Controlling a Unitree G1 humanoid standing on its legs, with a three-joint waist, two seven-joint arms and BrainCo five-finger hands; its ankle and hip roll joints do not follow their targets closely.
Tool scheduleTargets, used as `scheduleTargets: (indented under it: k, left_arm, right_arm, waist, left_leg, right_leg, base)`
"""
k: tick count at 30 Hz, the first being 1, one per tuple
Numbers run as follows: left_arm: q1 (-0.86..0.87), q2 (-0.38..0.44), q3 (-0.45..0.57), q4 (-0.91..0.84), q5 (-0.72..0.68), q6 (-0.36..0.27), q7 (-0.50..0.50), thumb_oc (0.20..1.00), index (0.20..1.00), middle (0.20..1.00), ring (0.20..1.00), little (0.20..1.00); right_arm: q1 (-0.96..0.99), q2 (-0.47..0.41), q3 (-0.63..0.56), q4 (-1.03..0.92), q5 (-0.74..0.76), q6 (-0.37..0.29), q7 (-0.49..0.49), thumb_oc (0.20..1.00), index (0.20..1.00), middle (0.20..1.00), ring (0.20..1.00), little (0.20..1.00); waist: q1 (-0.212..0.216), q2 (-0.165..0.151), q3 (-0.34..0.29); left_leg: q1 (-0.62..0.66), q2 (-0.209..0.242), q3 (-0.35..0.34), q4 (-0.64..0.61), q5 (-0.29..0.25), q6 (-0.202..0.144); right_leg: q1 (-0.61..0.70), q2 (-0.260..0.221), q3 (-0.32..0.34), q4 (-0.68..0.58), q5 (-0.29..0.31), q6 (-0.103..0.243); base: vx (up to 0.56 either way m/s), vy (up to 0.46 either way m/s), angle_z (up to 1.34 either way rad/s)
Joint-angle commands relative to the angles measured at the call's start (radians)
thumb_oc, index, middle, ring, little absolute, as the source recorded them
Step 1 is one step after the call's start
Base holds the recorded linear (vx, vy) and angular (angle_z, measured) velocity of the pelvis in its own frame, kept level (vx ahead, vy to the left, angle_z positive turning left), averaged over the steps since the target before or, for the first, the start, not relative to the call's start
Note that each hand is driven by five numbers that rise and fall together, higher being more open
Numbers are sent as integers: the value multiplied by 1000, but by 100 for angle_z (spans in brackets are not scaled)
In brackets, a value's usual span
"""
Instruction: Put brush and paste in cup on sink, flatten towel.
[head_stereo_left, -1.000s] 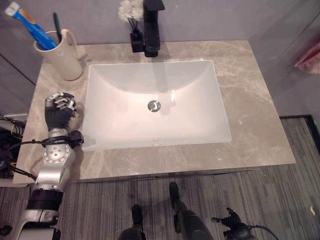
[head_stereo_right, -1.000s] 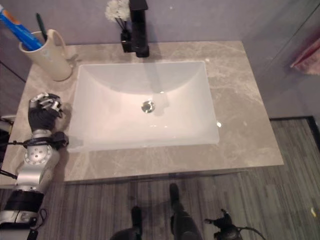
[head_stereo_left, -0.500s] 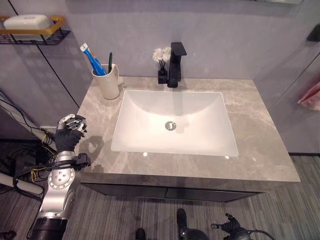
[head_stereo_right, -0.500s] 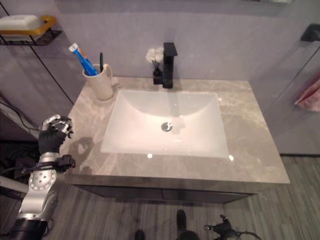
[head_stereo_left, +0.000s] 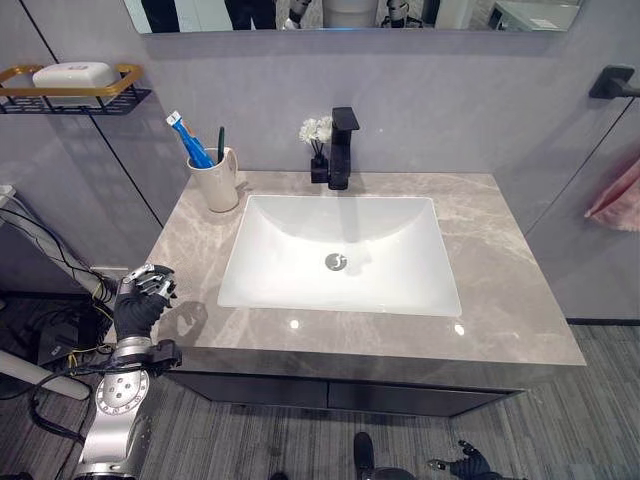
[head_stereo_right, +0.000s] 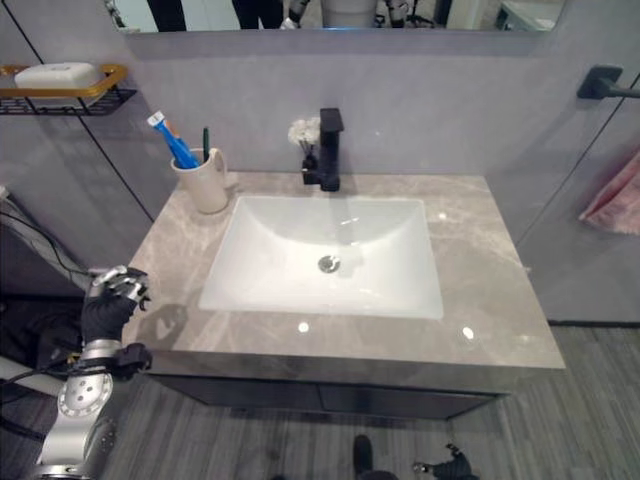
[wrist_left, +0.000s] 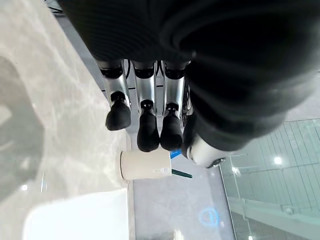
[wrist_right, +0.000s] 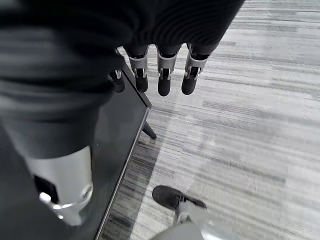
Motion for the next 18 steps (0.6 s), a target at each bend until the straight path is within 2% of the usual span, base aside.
scheduleTargets:
  k: [1, 3, 5, 6, 7, 8, 10, 11, 14, 16, 18]
  left_arm:
    - [-115, 35, 13, -42, 3, -41, -11, 200, 200, 200, 200, 200]
    - [-116, 35, 12, -41, 3, -42, -11, 200, 200, 200, 200, 200]
    - [-168, 18, -11, -39, 3, -49, -6, 200, 200, 200, 200, 200]
    - [-183, 11, -24, -36, 0, -50, -8, 200, 200, 200, 200, 200]
    - [-189, 8, -30, -33, -3, -49, -6, 200, 200, 200, 200, 200]
    - [-190, 8, -30, -33, -3, -49, -6, 200, 200, 200, 200, 200]
    - [-210, 6, -42, -24, -1, -46, 5, 200, 200, 200, 200, 200]
    - [-235, 10, -60, -11, 8, -47, 19, 200, 200, 200, 200, 200]
    - [-241, 13, -61, -4, 9, -53, 31, 200, 200, 200, 200, 200]
    - [-242, 18, -61, -4, 8, -59, 35, 200, 200, 200, 200, 200]
    - [-237, 22, -58, -4, 3, -56, 29, 200, 200, 200, 200, 200]
  right_arm:
    - [-44, -44, 27, 30, -41, -9, -18, 1000, 1000, 1000, 1000, 1000]
    - [-44, -44, 27, 30, -41, -9, -18, 1000, 1000, 1000, 1000, 1000]
    - [-42, -80, 11, 53, -52, -2, -31, 1000, 1000, 1000, 1000, 1000]
    - [-34, -94, 0, 66, -58, 1, -36, 1000, 1000, 1000, 1000, 1000]
    - [-32, -100, -8, 71, -58, 2, -40, 1000, 1000, 1000, 1000, 1000]
    - [-32, -100, -8, 71, -58, 2, -40, 1000, 1000, 1000, 1000, 1000]
    - [-19, -106, -23, 72, -48, 3, -54, 1000, 1000, 1000, 1000, 1000]
    - [-15, -110, -43, 69, -23, 3, -76, 1000, 1000, 1000, 1000, 1000]
    - [-18, -103, -49, 78, -11, 2, -89, 1000, 1000, 1000, 1000, 1000]
    - [-13, -102, -54, 83, -11, 4, -90, 1000, 1000, 1000, 1000, 1000]
    - [-12, -94, -57, 91, -12, 12, -89, 1000, 1000, 1000, 1000, 1000]
  waist:
    - [-29, -11, 30]
    - [-30, -10, 31]
    - [-38, -6, 61]
    - [-38, -12, 84]
    - [-40, -13, 91]
    - [-41, -12, 92]
    - [-48, -6, 106]
    - [-50, -13, 112]
    - [-51, -7, 111]
    - [-52, 1, 106]
    - [-49, 3, 92]
  left_leg:
    - [-38, 24, 38, 24, 45, -33]
    - [-38, 24, 36, 25, 44, -33]
    - [-106, 21, 20, 134, 34, -48]
    - [-139, 5, 8, 206, 17, -54]
    - [-150, 4, 6, 220, 14, -54]
    - [-151, 4, 5, 221, 13, -54]
    - [-177, 34, 18, 167, 69, -59]
    - [-257, 84, 30, 95, 163, -58]
    - [-250, 108, 33, 47, 185, -65]
    - [-240, 124, 67, 44, 191, -73]
    - [-233, 115, 73, 83, 150, -63]
  right_leg:
    - [70, -55, 4, 75, -131, 35]
    - [71, -55, 2, 74, -131, 35]
    - [77, -59, -19, 68, -137, 21]
    - [84, -65, -24, 71, -140, 14]
    - [86, -65, -27, 75, -145, 11]
    - [86, -65, -27, 75, -145, 11]
    - [84, -60, -39, 83, -157, 10]
    - [61, -72, -43, 112, -167, 19]
    - [53, -71, -23, 123, -177, 29]
    - [64, -81, -7, 116, -180, 42]
    - [84, -99, 13, 110, -185, 56]
  base:
    - [-27, -102, 42]
    - [-41, -62, 22]
    - [-108, -112, 12]
    - [-57, -89, 25]
    - [-31, -57, 47]
    - [-11, 7, 43]
    - [13, 94, 20]
    - [89, 164, 13]
    - [89, 115, 27]
    - [131, 198, -46]
    - [199, 269, -49]
